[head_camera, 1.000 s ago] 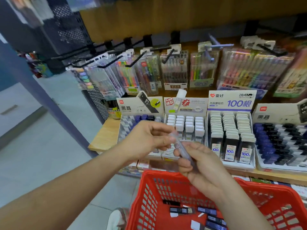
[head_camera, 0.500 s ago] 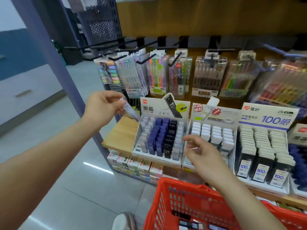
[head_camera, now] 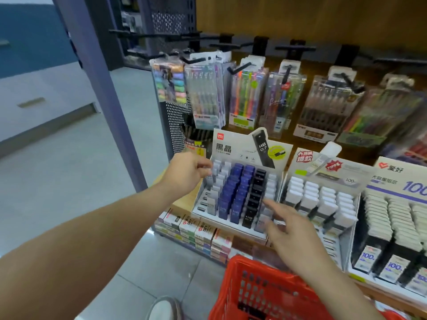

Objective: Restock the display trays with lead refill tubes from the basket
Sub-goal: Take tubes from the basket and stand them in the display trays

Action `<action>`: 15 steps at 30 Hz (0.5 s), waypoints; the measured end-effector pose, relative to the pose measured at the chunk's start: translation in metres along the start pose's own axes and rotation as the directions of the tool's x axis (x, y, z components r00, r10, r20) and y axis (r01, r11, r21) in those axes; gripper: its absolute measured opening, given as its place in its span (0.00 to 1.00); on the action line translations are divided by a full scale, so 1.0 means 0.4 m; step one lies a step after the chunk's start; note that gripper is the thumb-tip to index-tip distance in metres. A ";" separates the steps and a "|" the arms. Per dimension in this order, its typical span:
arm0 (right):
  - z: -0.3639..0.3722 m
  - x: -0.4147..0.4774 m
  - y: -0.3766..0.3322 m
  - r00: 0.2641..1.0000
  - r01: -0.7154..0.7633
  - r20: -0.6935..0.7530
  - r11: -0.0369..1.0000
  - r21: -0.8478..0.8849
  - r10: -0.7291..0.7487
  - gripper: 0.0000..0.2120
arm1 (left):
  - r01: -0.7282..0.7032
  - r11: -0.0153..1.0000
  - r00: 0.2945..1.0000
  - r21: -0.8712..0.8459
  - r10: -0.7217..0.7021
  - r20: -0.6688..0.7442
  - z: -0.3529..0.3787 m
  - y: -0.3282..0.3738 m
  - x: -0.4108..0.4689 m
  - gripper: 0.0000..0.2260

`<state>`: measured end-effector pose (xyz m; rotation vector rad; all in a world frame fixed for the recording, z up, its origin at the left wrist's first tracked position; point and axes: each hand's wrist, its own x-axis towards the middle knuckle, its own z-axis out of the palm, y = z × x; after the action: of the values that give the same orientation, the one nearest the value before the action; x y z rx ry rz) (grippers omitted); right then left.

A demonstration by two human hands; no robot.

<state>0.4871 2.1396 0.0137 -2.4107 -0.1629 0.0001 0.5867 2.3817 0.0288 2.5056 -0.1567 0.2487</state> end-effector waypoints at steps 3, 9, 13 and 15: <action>0.003 0.000 0.009 1.000 -0.003 -0.013 0.999 0.036 0.003 0.20 | -0.013 1.000 1.000 0.022 0.013 0.021 -0.003 -0.006 0.004 0.08; 0.005 0.001 0.013 0.999 -0.031 -0.004 0.995 0.090 0.031 0.19 | -0.210 0.955 0.977 0.210 0.193 0.095 0.003 -0.017 -0.015 0.10; 0.009 -0.003 0.011 0.999 -0.041 0.009 0.996 0.085 0.041 0.20 | -0.187 0.955 0.981 0.230 0.167 0.102 0.006 -0.006 -0.012 0.16; 0.010 -0.008 0.009 0.999 -0.046 0.019 0.996 0.081 0.045 0.20 | -0.160 0.966 0.986 0.201 0.148 0.077 0.007 0.008 -0.010 0.13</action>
<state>0.4841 2.1392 0.0084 -2.3326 -0.1137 0.0475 0.5826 2.3776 0.0274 2.7128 -0.3693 0.2629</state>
